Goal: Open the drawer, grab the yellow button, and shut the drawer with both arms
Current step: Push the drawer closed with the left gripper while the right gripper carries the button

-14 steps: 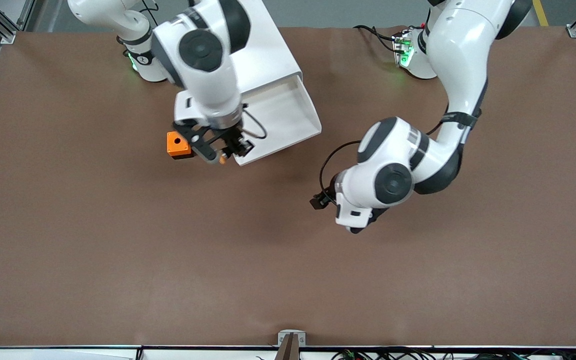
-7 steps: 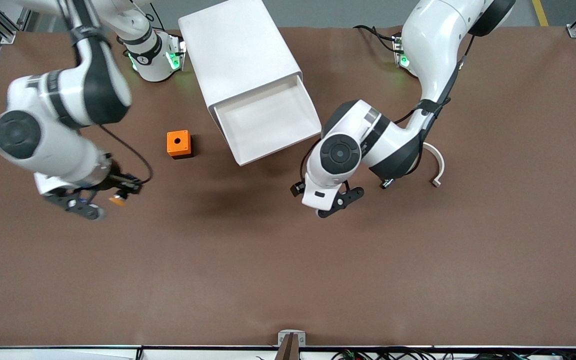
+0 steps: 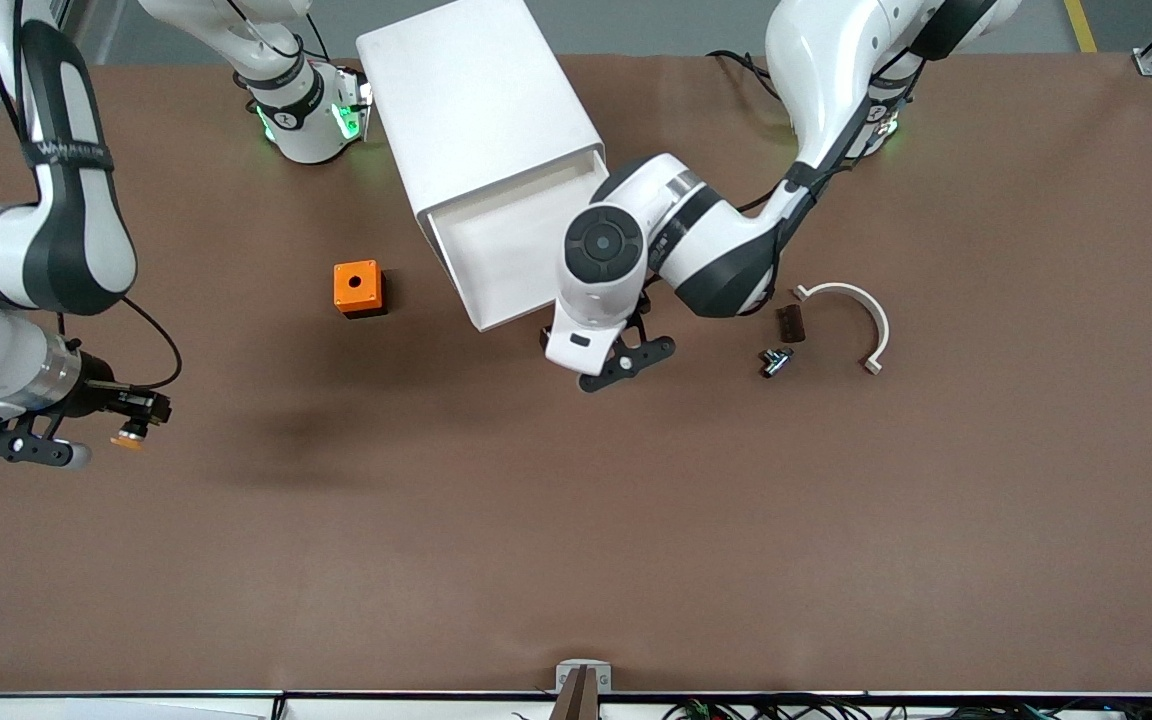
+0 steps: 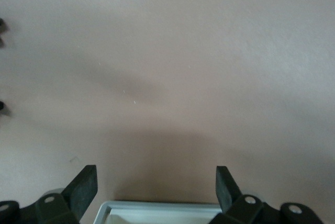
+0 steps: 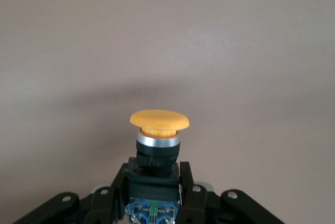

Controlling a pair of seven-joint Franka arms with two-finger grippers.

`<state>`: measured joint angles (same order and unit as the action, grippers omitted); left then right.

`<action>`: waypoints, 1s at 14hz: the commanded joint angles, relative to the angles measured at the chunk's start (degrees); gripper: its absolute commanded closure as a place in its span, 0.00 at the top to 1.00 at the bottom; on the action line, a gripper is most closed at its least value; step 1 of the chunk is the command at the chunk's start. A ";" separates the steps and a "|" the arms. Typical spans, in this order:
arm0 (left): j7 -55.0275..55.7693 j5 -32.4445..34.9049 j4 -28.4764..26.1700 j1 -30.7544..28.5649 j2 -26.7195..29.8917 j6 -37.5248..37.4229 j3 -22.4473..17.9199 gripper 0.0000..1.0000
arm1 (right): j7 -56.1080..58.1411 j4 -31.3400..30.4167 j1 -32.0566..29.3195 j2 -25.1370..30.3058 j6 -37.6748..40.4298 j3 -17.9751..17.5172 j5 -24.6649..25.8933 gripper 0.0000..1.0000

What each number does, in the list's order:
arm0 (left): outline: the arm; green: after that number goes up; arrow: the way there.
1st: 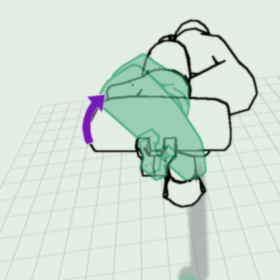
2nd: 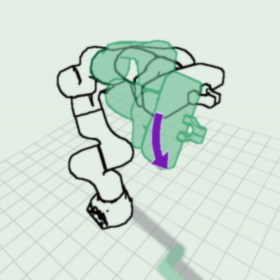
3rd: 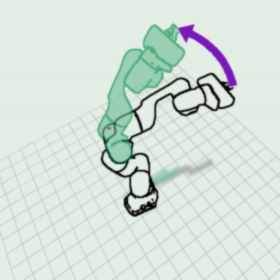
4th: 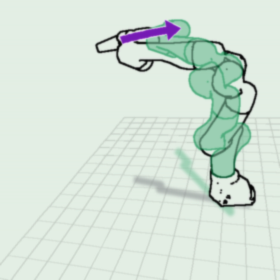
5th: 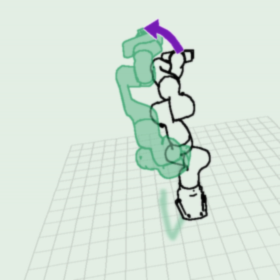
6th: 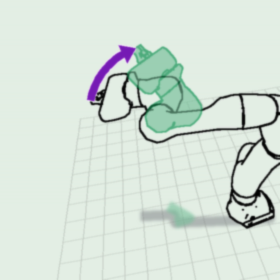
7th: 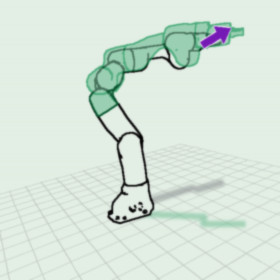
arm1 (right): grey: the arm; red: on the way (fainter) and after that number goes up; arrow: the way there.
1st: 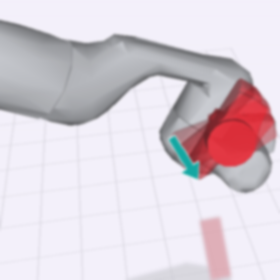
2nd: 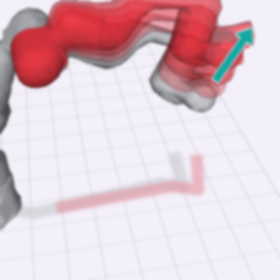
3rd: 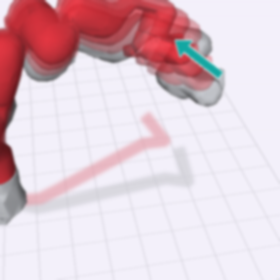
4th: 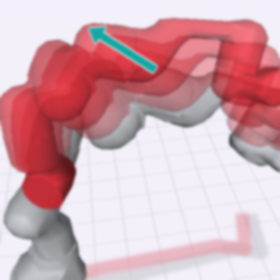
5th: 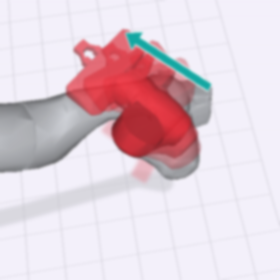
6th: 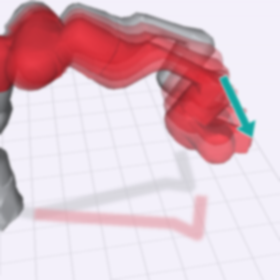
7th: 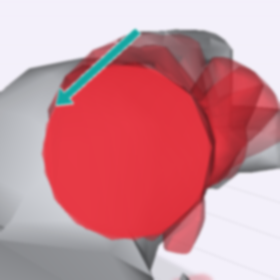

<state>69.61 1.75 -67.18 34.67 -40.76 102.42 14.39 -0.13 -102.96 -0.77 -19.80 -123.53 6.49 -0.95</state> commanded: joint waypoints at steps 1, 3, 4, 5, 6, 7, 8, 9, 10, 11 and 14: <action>1.13 1.07 -1.82 1.80 2.01 0.15 0.37 0.99 | 8.55 -1.36 -5.28 -4.44 -5.83 -1.39 -0.11 0.00; 4.03 0.80 -2.25 2.94 1.83 0.06 0.46 0.99 | 10.41 -1.45 -7.13 -6.99 -6.98 -1.57 -0.20 0.00; 4.30 0.72 -2.34 3.73 1.74 0.15 0.46 0.99 | 10.59 -1.45 -7.75 -7.96 -7.16 -1.66 -0.28 0.00; 4.39 0.63 -2.34 4.79 1.65 0.15 0.55 0.99 | 10.85 -1.45 -8.11 -9.01 -7.51 -1.66 -0.28 0.00; 4.83 0.19 -2.34 5.67 1.57 0.15 0.55 0.99 | 11.90 -1.36 -8.20 -9.81 -7.86 -1.74 -0.37 0.00; 5.96 -0.86 -2.26 6.20 1.57 0.15 0.55 0.99 | 13.30 -1.45 -8.46 -10.42 -8.30 -1.66 -2.20 0.00; 6.58 -1.82 -2.34 6.46 1.48 0.15 0.55 0.99 | 16.71 -1.45 -8.90 -11.30 -8.48 -1.66 -5.87 0.00; 6.68 -2.44 -2.34 7.08 1.48 0.15 0.46 0.99 | 20.23 -1.36 -9.16 -12.09 -9.18 -1.57 -9.04 0.00; 6.76 -3.06 -2.34 7.34 1.48 0.15 0.46 0.99 | 22.52 -1.36 -9.34 -12.97 -10.84 -1.57 -10.38 0.00; 6.85 -3.59 -2.34 7.43 1.48 0.15 0.46 0.99 | 22.89 -1.36 -9.34 -13.59 -12.16 -1.48 -10.48 0.00; 7.03 -7.19 -2.34 8.31 1.22 0.06 0.46 0.99 | 22.99 -1.45 -9.86 -15.09 -15.68 -1.48 -10.48 0.00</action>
<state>75.57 -2.79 -68.53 42.26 -40.30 102.32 14.90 21.07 -104.84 -9.04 -34.08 -137.79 6.06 -10.03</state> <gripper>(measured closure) 0.004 0.586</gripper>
